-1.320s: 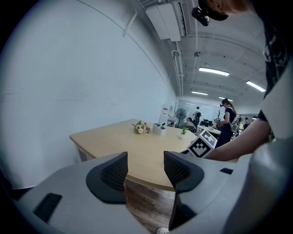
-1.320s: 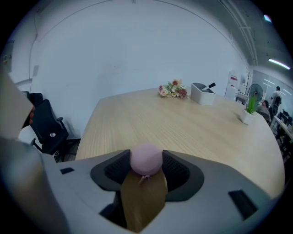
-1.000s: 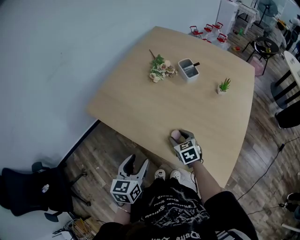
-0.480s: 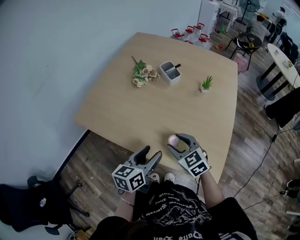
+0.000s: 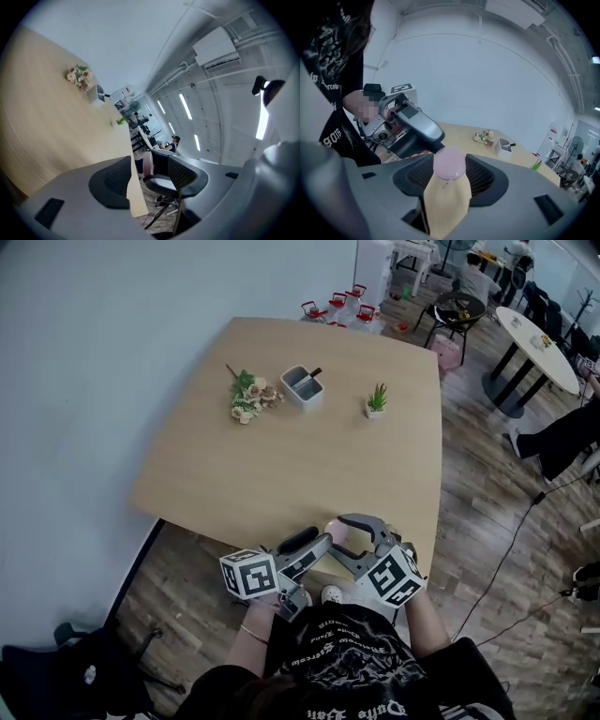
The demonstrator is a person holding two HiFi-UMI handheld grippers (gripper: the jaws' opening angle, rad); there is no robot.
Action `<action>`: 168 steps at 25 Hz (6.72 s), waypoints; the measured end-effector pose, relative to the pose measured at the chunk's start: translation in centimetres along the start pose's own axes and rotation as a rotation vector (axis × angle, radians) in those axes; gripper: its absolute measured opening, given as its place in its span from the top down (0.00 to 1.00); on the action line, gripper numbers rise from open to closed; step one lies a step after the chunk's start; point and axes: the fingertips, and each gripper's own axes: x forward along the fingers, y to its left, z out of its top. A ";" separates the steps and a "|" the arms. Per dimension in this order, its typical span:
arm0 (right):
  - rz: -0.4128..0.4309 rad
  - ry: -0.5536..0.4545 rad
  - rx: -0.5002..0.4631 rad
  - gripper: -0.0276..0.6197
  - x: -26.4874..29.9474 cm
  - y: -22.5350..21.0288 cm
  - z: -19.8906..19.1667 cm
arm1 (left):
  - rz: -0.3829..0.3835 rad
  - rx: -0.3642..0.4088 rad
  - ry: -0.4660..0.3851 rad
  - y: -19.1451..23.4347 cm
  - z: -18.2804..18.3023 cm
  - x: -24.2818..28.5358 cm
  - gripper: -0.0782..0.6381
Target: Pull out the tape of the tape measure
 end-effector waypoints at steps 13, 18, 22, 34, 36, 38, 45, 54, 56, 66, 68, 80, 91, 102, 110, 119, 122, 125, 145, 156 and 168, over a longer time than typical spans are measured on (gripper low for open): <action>0.046 -0.005 -0.060 0.60 -1.5 2.1 0.6 | -0.120 -0.131 0.048 -1.2 -1.9 1.5 0.79; -0.026 -0.038 -0.027 0.58 -1.8 1.0 1.1 | -0.097 -0.301 -0.070 -0.4 -0.4 1.1 0.79; -0.071 -0.114 0.069 0.61 -3.1 -0.3 1.5 | -0.133 -0.476 -0.196 0.6 1.5 -0.1 0.79; -0.078 -0.170 0.131 0.87 -2.3 -0.1 1.4 | -0.212 -0.577 -0.217 -0.1 1.7 -0.4 0.79; -0.055 -0.175 0.143 0.92 -2.3 0.2 1.4 | -0.213 -0.586 -0.216 -0.1 1.6 -0.4 0.79; -0.042 -0.180 0.171 0.93 -2.3 0.2 1.3 | -0.210 -0.587 -0.226 0.1 1.7 -0.4 0.79; -0.027 -0.193 0.271 0.93 -2.2 -0.5 0.9 | -0.182 -0.597 -0.284 0.8 2.4 -0.8 0.79; -0.041 -0.214 0.448 0.93 -3.8 -2.8 -1.2 | -0.083 -0.596 -0.338 3.0 3.0 -1.7 0.79; -0.034 -0.235 0.500 0.93 -4.3 -3.3 -1.4 | -0.071 -0.578 -0.334 3.1 3.1 -1.9 0.79; -0.027 -0.220 0.550 0.93 -4.3 -3.8 -2.1 | -0.060 -0.604 -0.336 3.5 2.8 -1.7 0.79; -0.024 -0.223 0.549 0.93 -4.4 -3.7 -2.1 | -0.063 -0.600 -0.339 3.5 2.8 -1.7 0.79; -0.021 -0.207 0.545 0.93 -4.7 -3.9 -2.3 | -0.015 -0.560 -0.418 3.7 3.6 -2.0 0.80; -0.097 -0.260 0.647 0.93 -7.5 -6.7 -3.7 | 0.026 -0.567 -0.548 4.6 5.5 -3.9 0.80; -0.107 -0.183 0.712 0.93 -7.6 -6.8 -5.5 | 0.080 -0.542 -0.536 5.0 5.4 -4.2 0.80; -0.179 -0.210 0.821 0.93 -9.4 -8.9 -7.2 | 0.112 -0.541 -0.587 6.1 6.5 -6.2 0.80; -0.223 -0.209 0.860 0.93 -10.0 -9.6 -7.8 | 0.139 -0.561 -0.597 6.3 6.5 -6.8 0.80; -0.270 -0.218 0.911 0.93 -11.3 -10.6 -8.8 | 0.163 -0.573 -0.619 6.9 6.8 -8.0 0.80; -0.278 -0.235 0.940 0.93 -12.1 -11.1 -9.2 | 0.177 -0.575 -0.611 7.1 6.9 -8.3 0.80; -0.228 -0.294 1.152 0.93 -12.9 -11.5 -10.0 | 0.206 -0.657 -0.562 5.8 6.8 -7.5 0.80; -0.226 -0.340 1.235 0.93 -13.3 -11.8 -10.4 | 0.205 -0.675 -0.563 5.6 6.5 -7.3 0.80; -0.106 -0.478 1.253 0.93 -13.7 -11.4 -8.5 | 0.202 -0.672 -0.579 5.2 6.2 -7.3 0.80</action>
